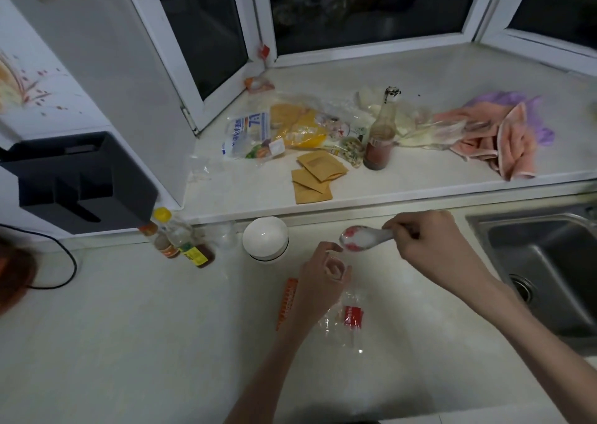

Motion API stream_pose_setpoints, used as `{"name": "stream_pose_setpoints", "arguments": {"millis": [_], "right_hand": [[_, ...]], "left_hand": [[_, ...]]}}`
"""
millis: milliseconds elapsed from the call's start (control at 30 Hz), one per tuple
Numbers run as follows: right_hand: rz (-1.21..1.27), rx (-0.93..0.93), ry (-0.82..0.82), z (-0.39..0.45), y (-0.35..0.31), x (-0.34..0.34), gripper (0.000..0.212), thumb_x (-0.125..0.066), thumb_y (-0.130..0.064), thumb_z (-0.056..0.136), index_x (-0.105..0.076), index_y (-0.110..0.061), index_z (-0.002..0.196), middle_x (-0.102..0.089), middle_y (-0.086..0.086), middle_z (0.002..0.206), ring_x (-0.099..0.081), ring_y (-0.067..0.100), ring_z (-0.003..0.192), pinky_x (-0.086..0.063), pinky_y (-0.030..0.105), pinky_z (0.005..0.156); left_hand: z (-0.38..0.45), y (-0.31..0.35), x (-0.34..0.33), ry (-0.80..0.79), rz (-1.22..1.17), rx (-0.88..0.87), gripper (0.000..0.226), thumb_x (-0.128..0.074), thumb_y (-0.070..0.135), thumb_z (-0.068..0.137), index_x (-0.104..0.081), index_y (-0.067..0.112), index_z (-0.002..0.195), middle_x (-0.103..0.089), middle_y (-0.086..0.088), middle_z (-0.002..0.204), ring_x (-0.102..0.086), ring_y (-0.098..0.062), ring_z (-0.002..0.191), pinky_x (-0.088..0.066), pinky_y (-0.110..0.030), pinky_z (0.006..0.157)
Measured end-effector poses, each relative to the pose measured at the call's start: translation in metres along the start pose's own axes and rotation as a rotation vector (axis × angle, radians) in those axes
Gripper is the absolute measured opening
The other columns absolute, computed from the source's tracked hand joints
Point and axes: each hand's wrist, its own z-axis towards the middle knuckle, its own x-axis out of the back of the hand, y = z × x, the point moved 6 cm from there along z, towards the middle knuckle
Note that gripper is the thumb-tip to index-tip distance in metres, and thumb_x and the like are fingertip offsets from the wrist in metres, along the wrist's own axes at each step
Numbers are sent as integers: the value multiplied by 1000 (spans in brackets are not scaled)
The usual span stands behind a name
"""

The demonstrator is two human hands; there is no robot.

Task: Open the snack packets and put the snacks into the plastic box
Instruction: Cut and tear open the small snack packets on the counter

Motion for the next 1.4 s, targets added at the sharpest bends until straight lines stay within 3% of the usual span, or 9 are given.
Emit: {"name": "stream_pose_setpoints", "arguments": {"millis": [167,333,433,733,833,1033,1133,1267,1400], "right_hand": [[285,-123,108,-6,33,12,30,-49,-4,86,-72,-19,76,-55,1,43,-44,12,39,-36,24,44],[691,-293,81,-8,59,5,15,-58,-2,89,-69,2,80,-60,12,56,-47,13,43,-39,18,43],[747,-308,92,-10,71,-2,17,-55,-2,90,-69,1,81,-60,11,56,-48,13,45,-39,17,42],[842,-389,85,-18,108,-24,19,-53,-5,92,-69,-1,83,-54,8,54,-44,12,43,-38,15,43],[839,-443,107,-27,127,-24,19,-53,-6,92,-69,-1,84,-54,11,57,-45,13,45,-40,16,46],[839,-566,205,-59,176,-18,18,-52,-4,92,-68,1,84,-53,11,56,-43,12,44,-38,15,43],[825,-651,252,-79,200,-15,18,-53,-4,92,-68,0,83,-54,9,55,-44,14,46,-39,17,45],[808,-743,311,-103,224,-11,18,-52,-3,92,-68,0,85,-54,12,58,-45,15,48,-41,16,45],[783,-799,332,-118,238,-13,18,-51,-2,92,-68,0,86,-55,13,59,-45,17,49,-42,18,46]], "left_hand": [[9,4,4,44,-105,-33,28,-71,23,80,-53,32,99,-64,20,74,-60,-3,53,-45,-8,52],[2,-20,-9,-29,-370,287,26,-67,26,84,-52,44,93,-63,10,67,-53,-5,38,-37,-18,33],[-1,-24,-9,-48,-406,326,24,-64,35,80,-52,36,100,-59,12,67,-54,-3,42,-38,-19,38],[-15,-41,-43,-202,-699,634,34,-61,7,91,-45,19,118,-68,-8,84,-52,-11,47,-35,-21,38],[-18,-47,-74,-289,-655,693,38,-62,4,90,-41,7,122,-71,-7,82,-57,-14,51,-35,-26,44],[-37,-60,-166,-597,-488,820,40,-59,-2,85,-38,18,113,-73,-3,91,-48,-12,40,-30,-16,35],[-51,-62,-202,-737,-423,847,42,-60,0,84,-37,20,113,-71,-6,96,-44,-17,43,-32,-20,35],[-58,-63,-231,-871,-269,781,40,-62,13,87,-44,13,123,-62,-9,86,-43,-15,46,-29,-22,37],[-57,-62,-246,-986,-143,542,32,-45,-10,93,-44,-5,124,-52,-1,78,-51,-5,54,-39,-15,43]]}}
